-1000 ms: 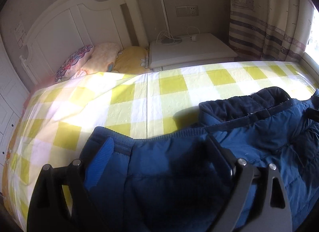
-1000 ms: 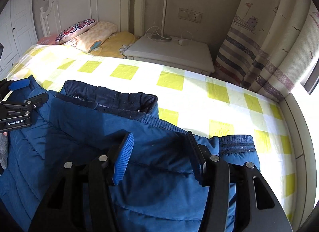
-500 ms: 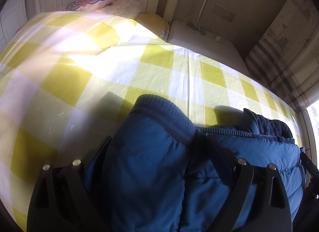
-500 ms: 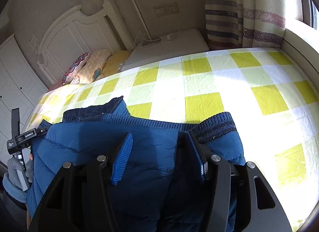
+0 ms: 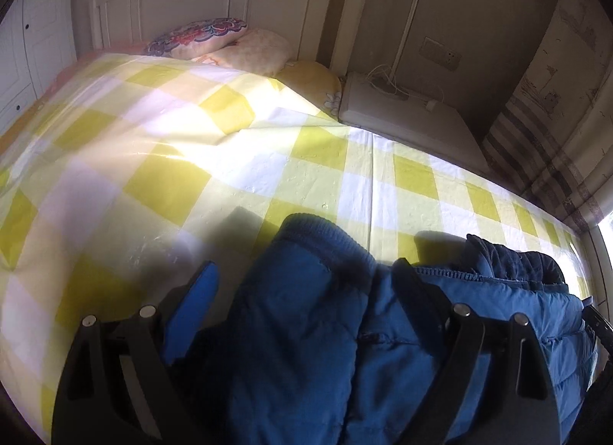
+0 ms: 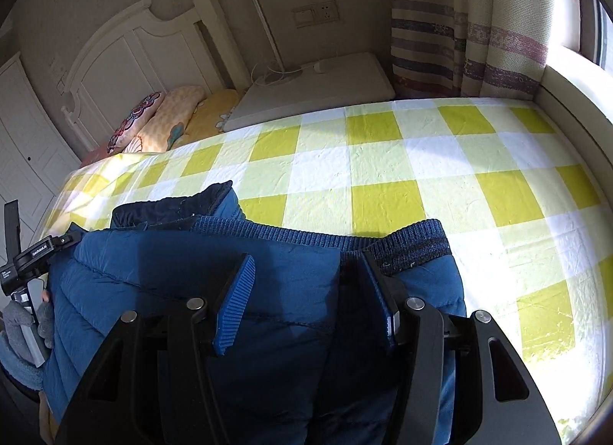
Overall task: Fold large clothes
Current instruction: 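Lower the folded jacket onto the bed with both tools, then open both tools and release the folded jacket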
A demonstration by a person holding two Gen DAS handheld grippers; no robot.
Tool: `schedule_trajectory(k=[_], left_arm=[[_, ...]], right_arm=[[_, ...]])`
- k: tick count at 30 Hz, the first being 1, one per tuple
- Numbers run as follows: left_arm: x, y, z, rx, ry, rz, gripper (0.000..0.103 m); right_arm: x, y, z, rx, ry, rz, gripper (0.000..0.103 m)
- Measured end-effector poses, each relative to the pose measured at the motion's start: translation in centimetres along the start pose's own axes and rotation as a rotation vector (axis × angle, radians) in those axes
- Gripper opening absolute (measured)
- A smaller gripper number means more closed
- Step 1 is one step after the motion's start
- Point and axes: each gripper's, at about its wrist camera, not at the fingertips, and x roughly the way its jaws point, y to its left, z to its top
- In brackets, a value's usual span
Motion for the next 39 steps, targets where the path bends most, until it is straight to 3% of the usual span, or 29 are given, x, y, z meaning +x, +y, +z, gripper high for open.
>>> schedule_trajectory(k=[2,4,8,10,13,15,19,22,24,31,33,35,39], left_arm=[[-3.0,-2.6,-0.7,0.107,-0.091,-0.028,0.091],[-4.6,-6.3,-2.0,0.255,-0.117,0.006,0.091],[-4.3,-12.5,-5.3,0.452,-0.065,0.014,0.093],[-2.1,-13.9,-6.7,0.515,-0.022,0.074,0.094],[-1.1,-12.7,-6.3,0.452,0.021,0.032,0.097],[-1.4,-10.8,-5.4,0.402,0.022,0.001,0.097],[-1.9,-5.3,-3.9,0.279,0.021,0.015,0.097],[-1.4,0.0,-3.3,0.073,0.066,-0.085,0.096],[-0.8,1.9,-3.3,-0.028,0.096,-0.125,0.096],[-0.3,1.8,-3.5,-0.035,0.116,-0.104,0.096],[-1.0,2.1,-3.5,-0.048,0.099,-0.104,0.096],[-2.8,2.1,-3.6,-0.052,0.053,-0.037,0.095],[-7.6,-1.8,-5.5,0.107,-0.071,-0.044,0.096]], right_arm=[[-2.1,3.4,-0.2,-0.109,-0.065,-0.002,0.063],[-3.5,7.1,-0.8,-0.21,-0.076,0.033,0.072],[-2.2,14.0,-3.3,-0.431,0.029,0.053,0.075],[-0.7,14.9,-4.1,-0.463,0.054,0.012,0.076],[-0.4,12.7,-3.4,-0.352,0.077,0.064,0.078],[-1.2,10.7,-2.9,-0.307,0.052,0.03,0.078],[-2.0,3.7,-2.7,-0.153,0.042,-0.034,0.079],[-1.6,-1.8,-3.7,0.029,0.042,0.06,0.079],[-1.4,-3.2,-4.2,0.104,0.024,0.129,0.079],[-1.1,-1.7,-4.1,0.052,0.022,0.09,0.084],[-2.6,-1.2,-4.2,0.037,-0.01,0.036,0.083],[-5.3,0.6,-4.4,-0.019,-0.075,-0.004,0.084],[-9.6,6.3,-6.1,-0.189,-0.142,0.079,0.086]])
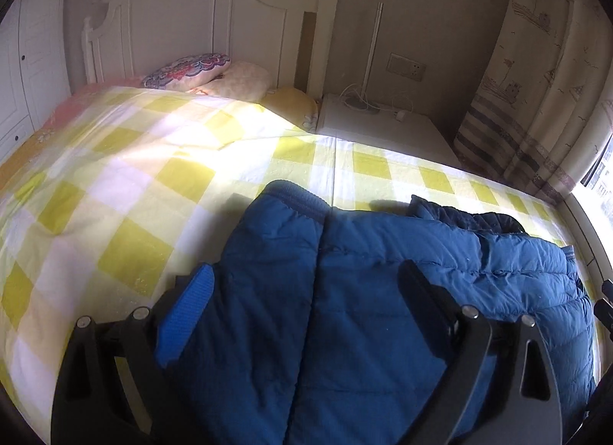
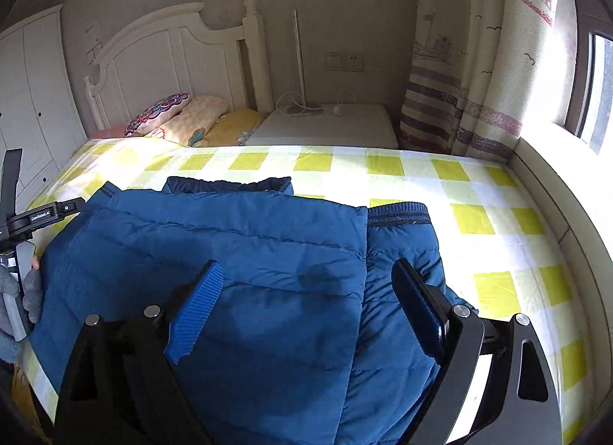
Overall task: Fold large clothes
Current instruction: 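Open both tools and release the folded jacket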
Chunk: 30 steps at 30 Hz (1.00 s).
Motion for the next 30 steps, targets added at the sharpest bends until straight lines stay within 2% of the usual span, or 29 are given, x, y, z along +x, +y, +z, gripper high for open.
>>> schedule_trajectory(k=[2,5,8,9,12,14,16,19,21,22,24,27,30], left_arm=[[-1.5,-3.6,-1.3,0.121,-0.026,-0.016,0.096],[-1.6,-8.2,-3.5,0.255,-0.007,-0.033,0.099],[-0.3,-10.7,-5.5,0.355,-0.004,0.046,0.101],[0.0,-10.8,-5.6,0.361,0.004,0.044,0.101],[1.1,-9.1,-4.8,0.289,0.063,-0.022,0.101],[0.9,-7.1,-4.2,0.216,0.066,-0.032,0.101],[0.2,-4.4,-3.8,0.145,0.044,-0.008,0.101],[-0.2,0.6,-3.2,0.036,0.045,0.014,0.1],[0.6,3.3,-3.2,-0.043,0.094,-0.064,0.1],[0.9,3.8,-3.3,-0.047,0.11,-0.094,0.1],[1.1,3.4,-3.4,-0.009,0.105,-0.082,0.1],[1.6,2.9,-3.4,0.003,0.102,-0.067,0.101],[1.5,3.7,-3.5,-0.038,0.091,-0.1,0.101]], right_arm=[[0.4,3.4,-0.6,-0.099,0.038,0.018,0.086],[1.9,7.3,-1.8,-0.219,0.069,-0.022,0.086],[2.6,7.7,-2.4,-0.229,0.074,-0.044,0.087],[2.9,7.3,-2.5,-0.215,0.083,-0.028,0.087],[3.3,5.7,-2.4,-0.146,0.111,0.01,0.089],[2.7,5.2,-2.3,-0.138,0.102,-0.022,0.089],[1.8,3.9,-2.4,-0.124,0.085,-0.068,0.089],[1.2,-0.4,-3.0,-0.023,0.086,-0.094,0.089],[1.3,-4.1,-3.7,0.104,0.1,-0.085,0.089],[1.5,-5.5,-4.2,0.169,0.106,-0.055,0.089],[2.0,-7.5,-5.1,0.268,0.102,0.033,0.09],[2.3,-7.2,-5.1,0.256,0.101,0.012,0.09],[2.3,-6.8,-5.2,0.254,0.092,0.013,0.091]])
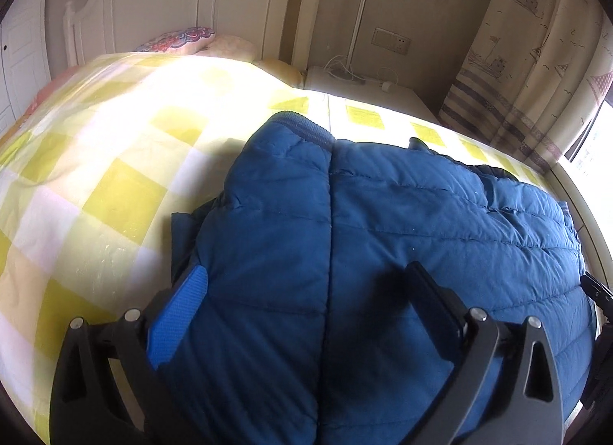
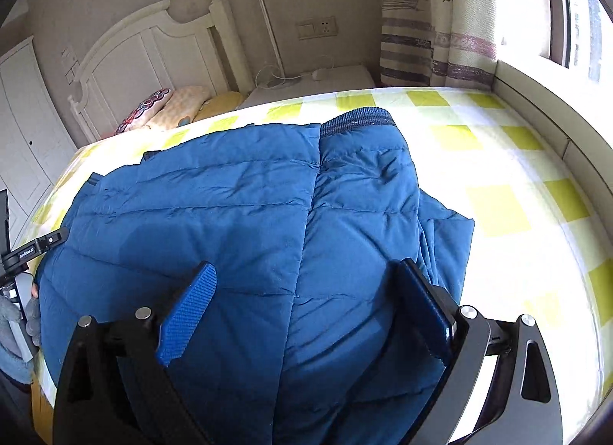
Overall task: Fold large clothes
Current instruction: 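Open both tools and release the folded jacket, then press the folded jacket flat with both tools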
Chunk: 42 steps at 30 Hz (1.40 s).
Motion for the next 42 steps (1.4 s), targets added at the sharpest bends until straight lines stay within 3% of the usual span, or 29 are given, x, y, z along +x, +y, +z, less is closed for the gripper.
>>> schedule_trajectory(k=[3,5,8,10,12,15,17,19,20,22,27,29,31,34,42], left_arm=[[-0.2,0.4,-0.1,-0.011,-0.011,-0.016,0.101],[-0.3,0.4,-0.1,-0.012,-0.008,-0.016,0.101],[-1.4,-0.3,-0.4,0.007,-0.022,0.059,0.1],[-3.0,-1.9,-1.1,0.054,-0.059,0.074,0.1],[-5.1,-4.5,-2.3,0.124,-0.101,0.031,0.1],[-7.5,-9.3,-4.7,0.234,-0.171,0.015,0.1],[-7.0,-11.4,-6.0,0.257,-0.132,-0.019,0.1],[-5.1,-12.8,-7.4,0.274,-0.076,0.02,0.101],[-4.7,-12.8,-8.1,0.274,-0.087,0.031,0.101],[-5.1,-11.8,-8.6,0.248,-0.109,0.028,0.101],[-6.1,-4.9,-7.6,0.132,-0.147,0.161,0.101],[-6.3,-1.0,-7.1,0.027,-0.116,0.086,0.101],[-6.2,0.5,-6.8,0.02,-0.104,0.12,0.101],[-5.5,2.3,-6.5,-0.036,-0.056,0.07,0.101],[-4.8,2.7,-6.3,-0.055,-0.029,0.046,0.101]], right_arm=[[-0.4,-0.6,-0.2,0.032,-0.013,0.038,0.091],[-1.1,-0.1,-0.2,0.018,-0.025,0.0,0.091],[-3.7,2.2,-0.8,-0.051,-0.087,-0.041,0.091],[-5.6,4.6,-1.7,-0.111,-0.126,0.016,0.091],[-6.9,7.4,-2.9,-0.197,-0.147,0.028,0.091],[-7.3,11.3,-5.0,-0.31,-0.132,0.065,0.091],[-6.1,13.9,-6.7,-0.409,-0.095,0.044,0.091],[-5.2,15.2,-8.3,-0.477,-0.11,-0.016,0.091],[-5.2,14.9,-8.5,-0.469,-0.119,-0.017,0.091],[-5.6,13.5,-8.3,-0.42,-0.124,-0.051,0.091],[-7.6,7.7,-7.7,-0.286,-0.16,-0.127,0.091],[-7.4,4.9,-7.7,-0.21,-0.143,-0.117,0.091],[-7.3,2.8,-7.6,-0.118,-0.123,-0.062,0.091],[-6.8,2.1,-7.5,-0.09,-0.09,-0.038,0.091],[-6.5,2.0,-7.6,-0.077,-0.075,-0.019,0.092]])
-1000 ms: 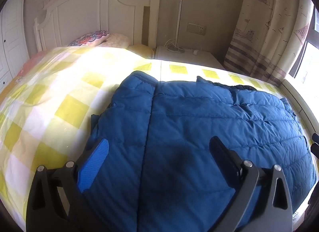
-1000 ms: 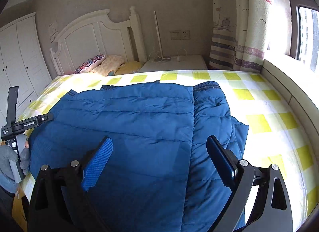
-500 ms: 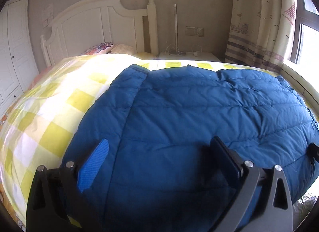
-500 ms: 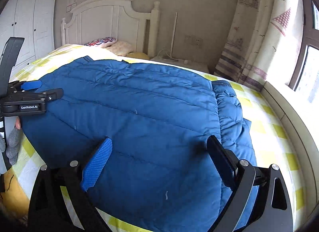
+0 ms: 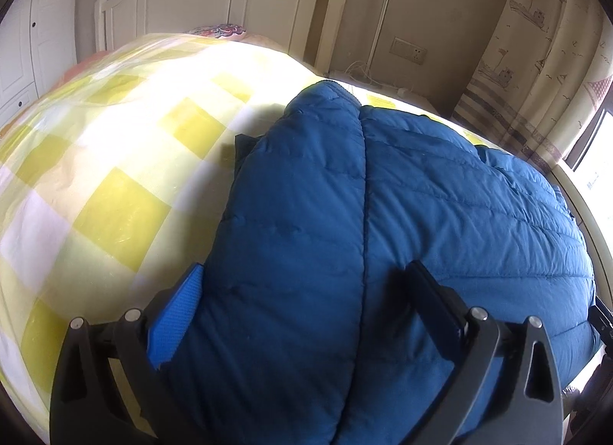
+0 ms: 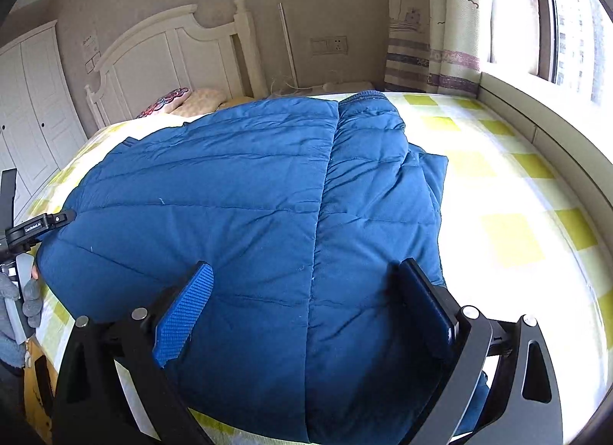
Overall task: Fold large clothes
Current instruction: 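Press the folded jacket flat with both tools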
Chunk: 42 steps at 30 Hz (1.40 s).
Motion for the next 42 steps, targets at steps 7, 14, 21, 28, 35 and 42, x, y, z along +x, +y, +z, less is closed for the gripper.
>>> schedule_trajectory(k=[7,14,21,28,35,42], left_arm=[[-3.7,-0.8,-1.3,-0.037,-0.123,0.048,0.1],[-5.8,-4.0,-2.5,0.032,-0.21,0.11,0.1],[-8.3,-3.9,-2.3,0.089,-0.334,0.3,0.101],[-10.1,-1.6,-3.1,0.028,-0.352,0.181,0.1],[-6.1,-8.5,-3.7,0.204,-0.178,0.028,0.101],[-4.4,-3.6,-3.7,0.126,-0.124,0.086,0.101]], right_arm=[[-3.5,3.6,0.0,-0.026,-0.124,-0.03,0.092],[-1.7,14.0,-0.4,-0.323,-0.104,0.004,0.094],[-0.7,10.1,0.2,-0.213,-0.14,-0.225,0.094],[-6.1,0.3,-0.6,0.062,-0.196,-0.261,0.094],[-3.4,7.8,-1.4,-0.149,-0.116,-0.015,0.095],[-3.0,3.4,-2.6,-0.052,-0.082,-0.077,0.094]])
